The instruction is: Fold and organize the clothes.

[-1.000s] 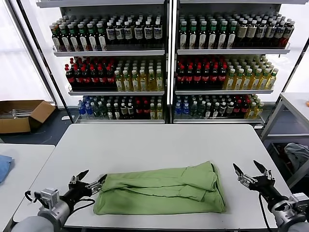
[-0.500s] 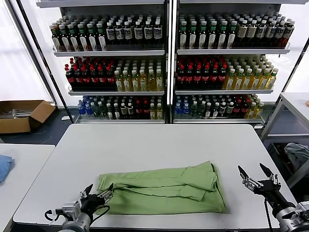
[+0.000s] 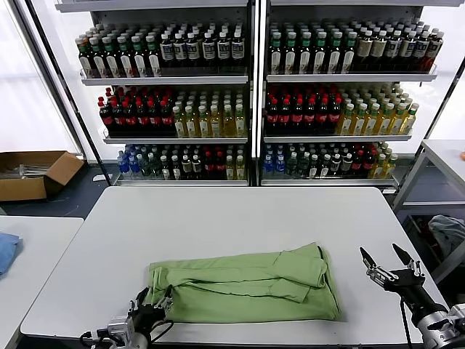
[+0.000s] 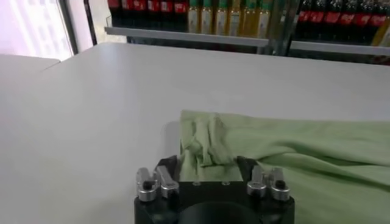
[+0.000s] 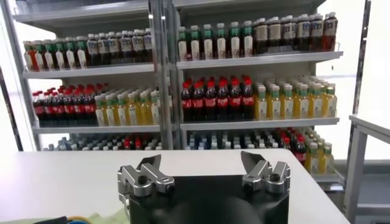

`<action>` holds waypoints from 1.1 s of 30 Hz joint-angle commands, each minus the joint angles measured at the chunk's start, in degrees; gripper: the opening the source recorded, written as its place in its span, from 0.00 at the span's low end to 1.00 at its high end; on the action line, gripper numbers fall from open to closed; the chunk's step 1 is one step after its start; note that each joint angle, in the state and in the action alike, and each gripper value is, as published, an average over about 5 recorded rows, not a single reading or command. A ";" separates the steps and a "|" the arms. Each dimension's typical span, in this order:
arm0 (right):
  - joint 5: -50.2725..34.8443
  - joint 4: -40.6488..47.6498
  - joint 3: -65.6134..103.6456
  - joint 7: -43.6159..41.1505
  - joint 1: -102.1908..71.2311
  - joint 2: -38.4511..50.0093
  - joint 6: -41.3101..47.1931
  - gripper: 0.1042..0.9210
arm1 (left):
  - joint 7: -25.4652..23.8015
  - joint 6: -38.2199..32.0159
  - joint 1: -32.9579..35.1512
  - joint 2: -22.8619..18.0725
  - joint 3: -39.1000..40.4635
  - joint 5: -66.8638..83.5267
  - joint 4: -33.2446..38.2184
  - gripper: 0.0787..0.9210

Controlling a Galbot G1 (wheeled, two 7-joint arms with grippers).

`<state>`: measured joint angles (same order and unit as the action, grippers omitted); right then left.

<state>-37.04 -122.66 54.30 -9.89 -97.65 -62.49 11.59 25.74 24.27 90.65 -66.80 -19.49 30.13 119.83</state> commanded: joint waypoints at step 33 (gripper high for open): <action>-2.39 -2.22 0.60 -0.18 -0.23 -0.31 -0.25 0.88 | -22.30 -3.51 -5.95 24.08 -39.83 -1.37 -16.51 0.02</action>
<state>-39.18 -124.58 54.86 -10.08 -97.79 -62.74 11.37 11.68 21.13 86.15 -52.10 -47.23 27.85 108.04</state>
